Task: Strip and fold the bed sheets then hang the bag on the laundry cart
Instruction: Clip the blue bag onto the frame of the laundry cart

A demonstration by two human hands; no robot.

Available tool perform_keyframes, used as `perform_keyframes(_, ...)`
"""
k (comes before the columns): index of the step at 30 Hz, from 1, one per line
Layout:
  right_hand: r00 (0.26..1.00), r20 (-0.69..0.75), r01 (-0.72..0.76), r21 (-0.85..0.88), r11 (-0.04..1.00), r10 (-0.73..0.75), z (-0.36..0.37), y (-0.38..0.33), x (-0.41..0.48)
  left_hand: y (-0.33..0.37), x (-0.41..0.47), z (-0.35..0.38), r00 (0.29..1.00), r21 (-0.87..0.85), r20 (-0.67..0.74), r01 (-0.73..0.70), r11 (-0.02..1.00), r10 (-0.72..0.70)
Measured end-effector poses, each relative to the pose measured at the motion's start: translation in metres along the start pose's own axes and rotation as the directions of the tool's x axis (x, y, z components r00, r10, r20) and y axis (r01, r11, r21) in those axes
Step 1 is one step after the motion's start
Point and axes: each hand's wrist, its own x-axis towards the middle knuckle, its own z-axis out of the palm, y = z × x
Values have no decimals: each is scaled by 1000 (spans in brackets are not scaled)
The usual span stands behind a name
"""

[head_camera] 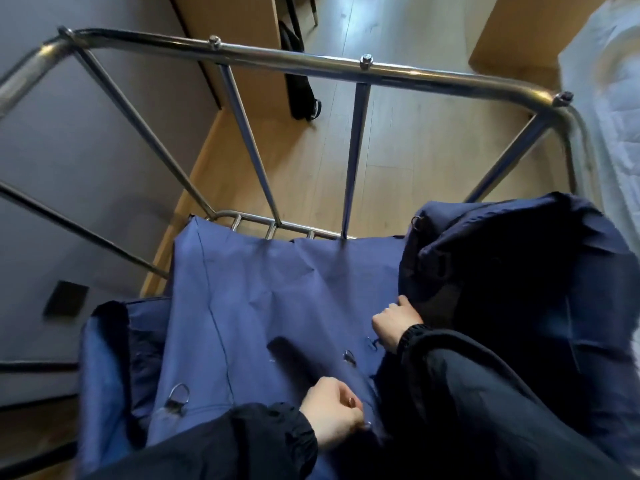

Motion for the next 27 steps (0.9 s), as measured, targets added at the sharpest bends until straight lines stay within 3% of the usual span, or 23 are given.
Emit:
perform_keyframes(5, 973, -220, 152, 410, 899, -64, -30, -5, -30, 7, -8, -5, 999, 88, -12, -31, 996, 32)
perform_keyframes(8, 925, -375, 259, 488, 834, -68, -47, -3, -57, 18, -16, -13, 994, 53, -91, -55, 997, 59)
perform_keyframes(14, 760, -637, 479, 421, 770, -125, -60, -19, -82, 31, -37, -42, 945, -107, -302, -162, 981, 123)
perform_keyframes(20, 538, -822, 646, 260, 718, -186, -59, -42, -95, 35, -81, -45, 909, -260, -341, -336, 905, 240)
perform_keyframes(24, 535, -779, 680, 167, 713, -327, -52, -45, -94, 33, -90, -31, 809, -85, -550, -300, 950, 207)
perform_keyframes(27, 545, -752, 676, 133, 725, -370, -53, -45, -94, 33, -86, -19, 739, -78, -654, -279, 957, 162)
